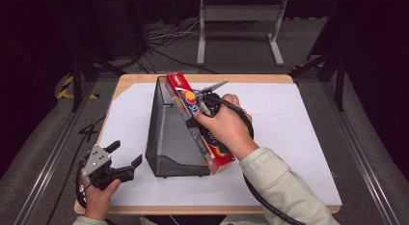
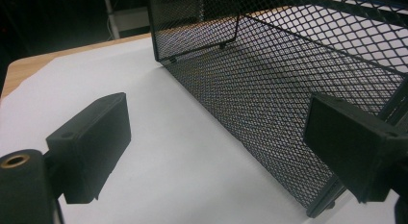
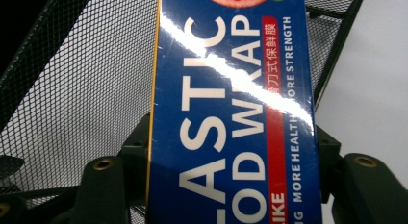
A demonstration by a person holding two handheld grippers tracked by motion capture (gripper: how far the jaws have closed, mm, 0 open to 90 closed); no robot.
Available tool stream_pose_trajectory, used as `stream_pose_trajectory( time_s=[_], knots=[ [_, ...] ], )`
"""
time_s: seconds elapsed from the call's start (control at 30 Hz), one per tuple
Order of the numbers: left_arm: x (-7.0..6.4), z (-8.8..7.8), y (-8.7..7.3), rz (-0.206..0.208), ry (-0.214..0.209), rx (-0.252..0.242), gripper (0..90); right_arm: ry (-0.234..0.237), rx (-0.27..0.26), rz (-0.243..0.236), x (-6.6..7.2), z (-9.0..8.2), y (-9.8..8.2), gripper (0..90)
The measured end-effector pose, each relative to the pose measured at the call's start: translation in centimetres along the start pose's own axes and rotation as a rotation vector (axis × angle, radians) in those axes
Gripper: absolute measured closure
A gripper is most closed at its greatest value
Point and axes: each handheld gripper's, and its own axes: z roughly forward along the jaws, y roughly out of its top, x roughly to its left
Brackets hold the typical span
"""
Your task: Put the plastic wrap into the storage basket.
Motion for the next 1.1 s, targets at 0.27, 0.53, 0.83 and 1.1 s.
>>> stream_pose_trajectory(
  time_s=[0.27,0.53,0.83,1.1],
  knots=[
    [0.0,0.0,0.0,0.002,0.0,0.0,10.1,-0.007,0.012,0.004,0.6,0.8,0.3,39.3],
    [0.0,0.0,0.0,-0.001,0.004,0.004,10.1,-0.037,0.047,0.008,0.9,2.0,0.4,39.2],
    [0.0,0.0,0.0,-0.001,0.004,0.004,10.1,-0.068,0.108,-0.009,1.7,3.2,0.4,39.0],
    [0.0,0.0,0.0,-0.004,0.002,0.002,10.1,-0.094,0.163,-0.022,2.0,4.4,0.3,38.8]
  ],
)
